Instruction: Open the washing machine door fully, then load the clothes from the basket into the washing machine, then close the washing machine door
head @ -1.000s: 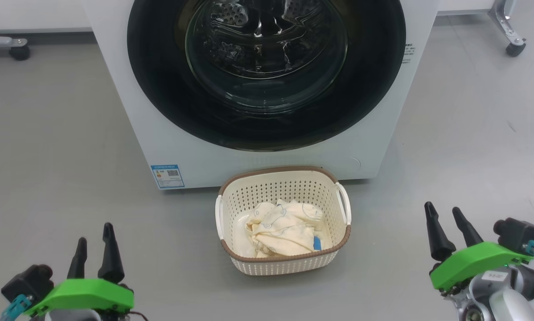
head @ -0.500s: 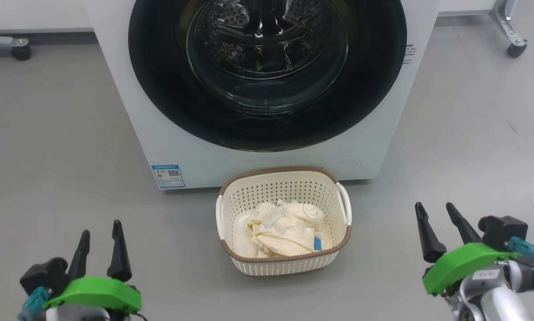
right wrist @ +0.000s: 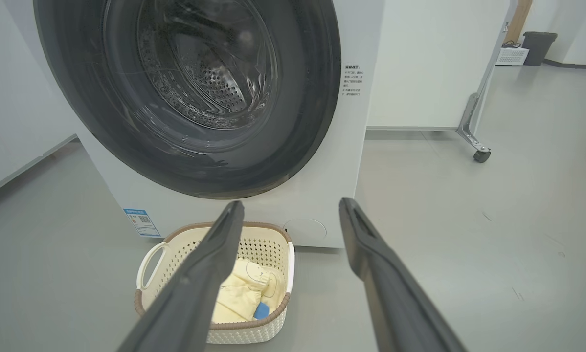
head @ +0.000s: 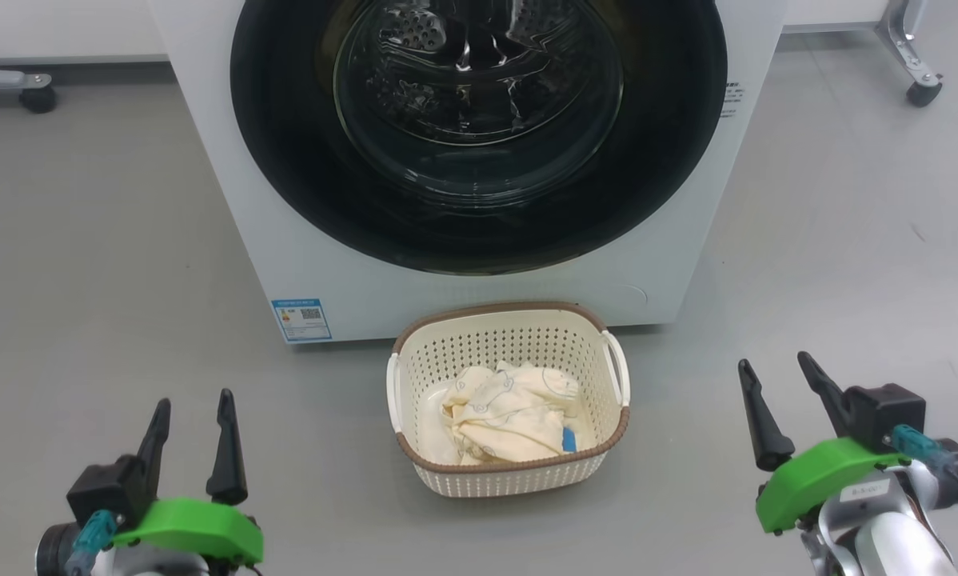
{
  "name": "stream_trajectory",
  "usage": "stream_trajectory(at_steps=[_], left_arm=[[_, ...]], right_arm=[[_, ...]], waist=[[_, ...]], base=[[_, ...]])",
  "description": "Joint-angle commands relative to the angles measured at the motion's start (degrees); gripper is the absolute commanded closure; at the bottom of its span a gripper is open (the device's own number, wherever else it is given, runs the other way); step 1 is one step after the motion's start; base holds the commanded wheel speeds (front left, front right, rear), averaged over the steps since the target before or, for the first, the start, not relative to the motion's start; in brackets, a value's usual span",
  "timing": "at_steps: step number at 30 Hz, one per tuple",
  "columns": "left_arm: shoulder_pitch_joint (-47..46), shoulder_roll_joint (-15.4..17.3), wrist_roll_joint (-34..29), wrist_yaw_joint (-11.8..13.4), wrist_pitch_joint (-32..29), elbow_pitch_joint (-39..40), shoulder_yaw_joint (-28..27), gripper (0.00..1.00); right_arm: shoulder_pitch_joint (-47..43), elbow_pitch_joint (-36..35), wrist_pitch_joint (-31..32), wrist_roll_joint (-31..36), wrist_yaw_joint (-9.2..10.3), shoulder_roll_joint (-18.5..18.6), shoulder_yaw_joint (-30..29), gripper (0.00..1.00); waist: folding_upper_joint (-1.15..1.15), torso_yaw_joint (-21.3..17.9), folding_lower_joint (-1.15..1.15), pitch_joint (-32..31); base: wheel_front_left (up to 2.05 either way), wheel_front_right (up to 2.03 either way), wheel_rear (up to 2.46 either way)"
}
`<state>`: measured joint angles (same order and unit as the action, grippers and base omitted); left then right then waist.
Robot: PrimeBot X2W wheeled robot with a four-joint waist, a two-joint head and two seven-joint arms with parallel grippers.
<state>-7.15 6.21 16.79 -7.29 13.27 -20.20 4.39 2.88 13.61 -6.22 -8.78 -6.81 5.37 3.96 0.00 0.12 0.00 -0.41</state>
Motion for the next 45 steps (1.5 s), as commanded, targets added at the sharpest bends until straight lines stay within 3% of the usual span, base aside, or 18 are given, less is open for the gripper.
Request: stream_trajectory(at_steps=[1,5,45], left_arm=[[-3.0,1.5,-1.6,-0.2,1.0,1.6,-1.5,0.00],[-3.2,1.6,-3.4,-0.2,1.7,0.9,-1.4,0.00],[-3.7,2.4,-2.7,0.6,1.7,-0.7,-0.5,0.00]], right_arm=[[2.0,-2.2,-0.9,1.7,-0.66,1.4,1.0,0.00],[2.0,-2.3,-1.4,4.4,-0.68,1.5,1.1,0.00],[1.7,-2.4,-1.7,4.3,-0.68,0.5,-0.7,0.00]], waist=[[0.00,0.0,0.00,0.0],[0.00,0.0,0.00,-0.1],[0.00,-0.3,0.00,-0.1]], base=[[0.00,0.00,0.00],[0.00,0.00,0.00],[0.00,0.00,-0.01]])
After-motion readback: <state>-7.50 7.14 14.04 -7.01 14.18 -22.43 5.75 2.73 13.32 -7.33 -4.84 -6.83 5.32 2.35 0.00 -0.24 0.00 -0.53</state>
